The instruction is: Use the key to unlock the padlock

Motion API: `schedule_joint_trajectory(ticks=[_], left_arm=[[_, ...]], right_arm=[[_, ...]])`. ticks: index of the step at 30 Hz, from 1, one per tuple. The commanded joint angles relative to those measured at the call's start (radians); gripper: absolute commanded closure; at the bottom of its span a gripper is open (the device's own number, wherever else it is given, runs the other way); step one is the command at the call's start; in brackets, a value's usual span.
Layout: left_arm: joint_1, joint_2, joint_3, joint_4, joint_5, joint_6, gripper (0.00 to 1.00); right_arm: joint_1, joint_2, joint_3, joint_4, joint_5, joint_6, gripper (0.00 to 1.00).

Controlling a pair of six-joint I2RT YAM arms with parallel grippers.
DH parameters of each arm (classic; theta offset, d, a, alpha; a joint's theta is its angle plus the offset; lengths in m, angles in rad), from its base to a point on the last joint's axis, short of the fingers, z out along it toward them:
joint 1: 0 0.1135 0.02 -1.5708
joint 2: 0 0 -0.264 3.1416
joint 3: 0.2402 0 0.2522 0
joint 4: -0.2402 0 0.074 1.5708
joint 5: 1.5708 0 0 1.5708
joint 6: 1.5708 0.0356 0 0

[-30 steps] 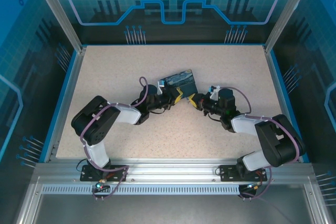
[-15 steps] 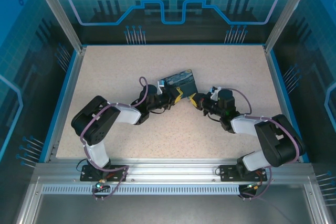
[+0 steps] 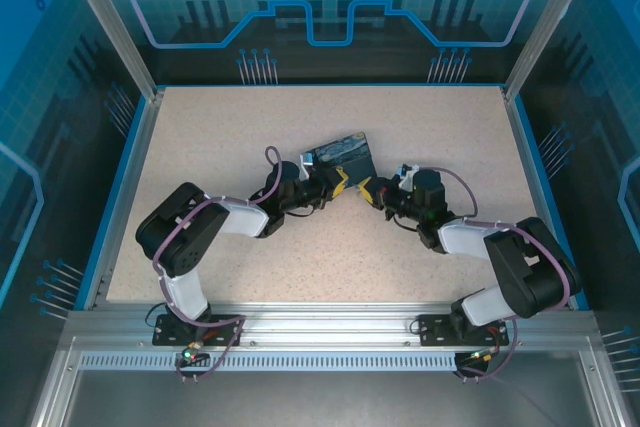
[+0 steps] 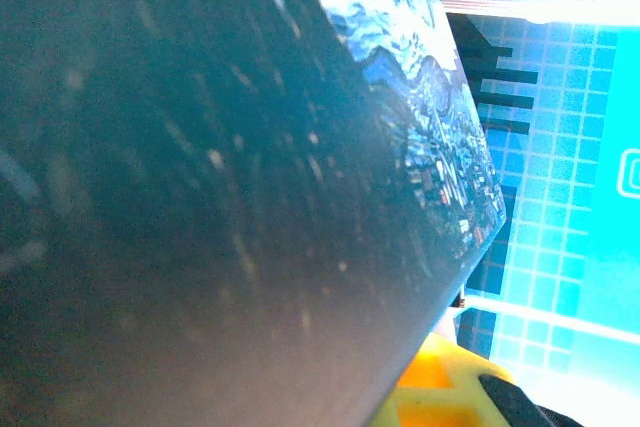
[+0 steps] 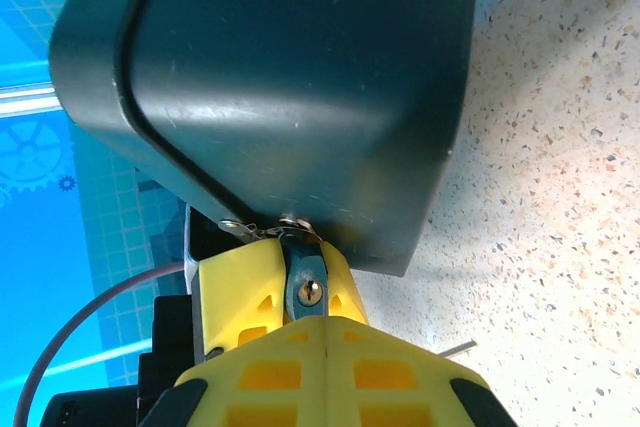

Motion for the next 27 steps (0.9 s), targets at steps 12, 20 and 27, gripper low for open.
schedule_joint_trajectory(ticks=[12,20,27], left_arm=[[-0.004,0.009,0.023,0.097,0.018,-0.013,1.0],[-0.008,0.006,0.024,0.099,0.019,-0.016,1.0],[-0.008,-0.009,0.023,0.103,0.023,-0.026,1.0]], right_arm=[[0.031,0.023,0.05,-0.008,0.005,-0.003,1.0],[0.034,0.034,0.059,-0.001,0.001,-0.01,1.0],[0.024,0.087,0.059,0.039,-0.02,-0.047,1.0]])
